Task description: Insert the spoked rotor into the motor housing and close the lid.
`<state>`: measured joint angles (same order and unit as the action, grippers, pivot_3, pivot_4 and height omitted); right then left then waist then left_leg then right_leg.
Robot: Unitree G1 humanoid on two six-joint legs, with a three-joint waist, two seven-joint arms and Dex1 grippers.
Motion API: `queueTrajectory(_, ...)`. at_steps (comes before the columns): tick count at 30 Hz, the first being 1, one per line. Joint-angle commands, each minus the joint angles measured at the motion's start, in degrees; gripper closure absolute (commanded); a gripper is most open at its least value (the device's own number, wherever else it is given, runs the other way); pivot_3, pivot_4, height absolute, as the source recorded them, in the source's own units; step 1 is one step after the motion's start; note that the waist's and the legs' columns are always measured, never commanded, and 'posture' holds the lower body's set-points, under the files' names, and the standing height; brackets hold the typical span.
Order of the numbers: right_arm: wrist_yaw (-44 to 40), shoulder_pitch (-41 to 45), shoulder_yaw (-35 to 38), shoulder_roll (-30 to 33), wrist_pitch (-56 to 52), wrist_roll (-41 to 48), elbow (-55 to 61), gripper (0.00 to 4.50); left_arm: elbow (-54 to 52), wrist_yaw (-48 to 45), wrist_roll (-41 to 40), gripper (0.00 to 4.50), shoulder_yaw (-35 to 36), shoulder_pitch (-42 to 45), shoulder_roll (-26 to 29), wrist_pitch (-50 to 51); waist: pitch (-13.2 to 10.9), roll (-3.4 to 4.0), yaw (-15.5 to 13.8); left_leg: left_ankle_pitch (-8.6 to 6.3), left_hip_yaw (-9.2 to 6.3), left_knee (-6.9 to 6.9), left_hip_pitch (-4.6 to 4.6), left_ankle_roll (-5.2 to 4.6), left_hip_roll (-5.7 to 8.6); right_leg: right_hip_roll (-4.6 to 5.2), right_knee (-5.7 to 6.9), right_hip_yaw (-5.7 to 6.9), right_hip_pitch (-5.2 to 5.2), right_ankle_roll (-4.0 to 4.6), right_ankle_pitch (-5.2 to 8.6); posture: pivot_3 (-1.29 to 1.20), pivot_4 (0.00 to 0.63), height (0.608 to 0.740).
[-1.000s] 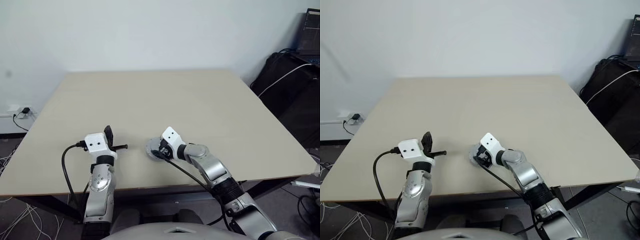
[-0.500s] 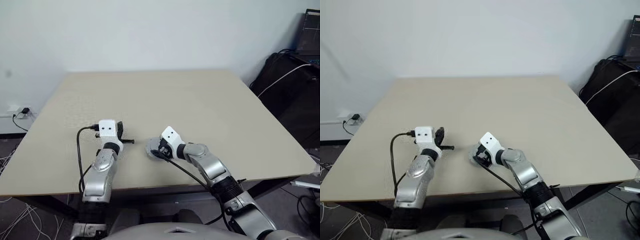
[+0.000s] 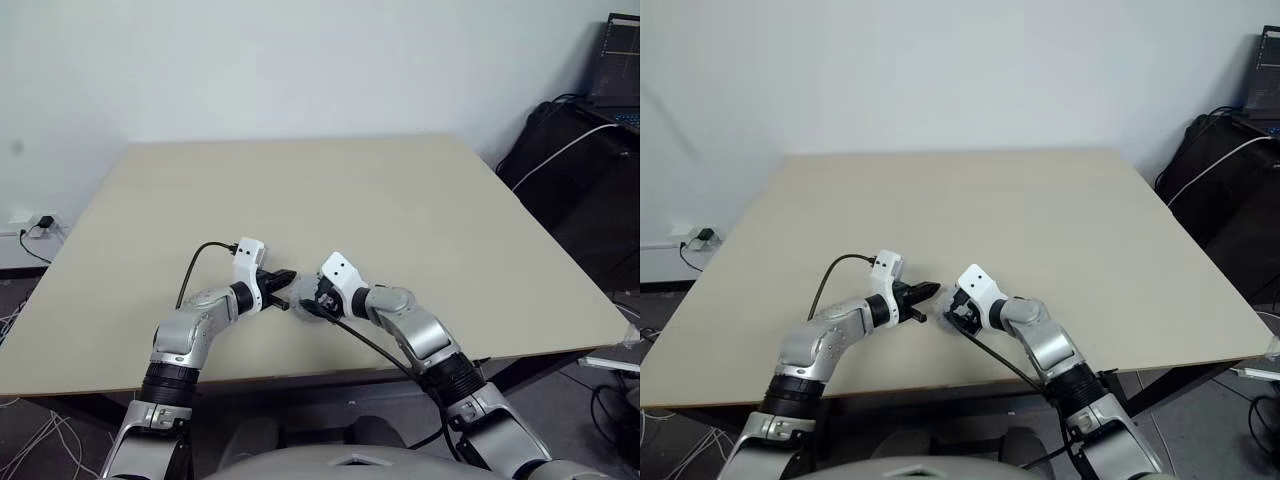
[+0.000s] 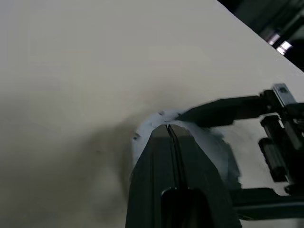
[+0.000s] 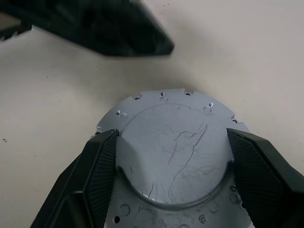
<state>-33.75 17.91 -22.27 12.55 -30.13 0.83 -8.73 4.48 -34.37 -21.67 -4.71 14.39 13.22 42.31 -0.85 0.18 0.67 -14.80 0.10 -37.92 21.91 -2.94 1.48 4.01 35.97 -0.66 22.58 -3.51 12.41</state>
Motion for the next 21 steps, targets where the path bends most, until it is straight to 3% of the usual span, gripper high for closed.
queueTrajectory(1,1.0,-0.9,-0.1,0.7,-2.4,-1.4,-1.7,1.29,0.8,-2.3,-0.3,4.50,-2.1,2.6,0.7,2.2,0.0,0.00,0.0,0.00,0.00,0.01,0.00,0.00,0.00,0.01,0.00,0.00,0.00,0.01,0.01,0.00,0.000,0.740)
queueTrajectory(11,0.9,-2.0,0.0,0.9,-3.2,-0.9,0.4,1.29,5.2,0.0,2.4,4.50,-4.2,4.3,-0.5,4.8,0.0,-0.02,-0.1,-0.01,-0.04,0.08,0.00,0.01,0.03,0.34,-0.04,0.01,0.01,0.01,0.02,0.00,0.000,0.740)
queueTrajectory(15,0.9,-3.0,0.8,1.2,-4.0,-0.2,3.0,0.02,5.4,0.5,2.9,4.50,-4.8,3.9,-1.0,5.1,0.0,-0.04,-0.1,-0.01,-0.05,0.12,0.01,0.02,0.04,0.38,-0.06,0.01,0.01,-0.02,0.06,0.00,0.000,0.740)
queueTrajectory(21,1.0,-5.9,2.9,3.5,-6.9,0.6,10.5,0.02,5.1,0.5,3.3,4.50,-5.1,3.6,-1.4,5.2,-0.1,-0.06,-0.3,-0.02,-0.09,0.19,0.02,0.03,0.06,0.44,-0.08,0.06,0.02,-0.03,0.10,0.00,0.000,0.740)
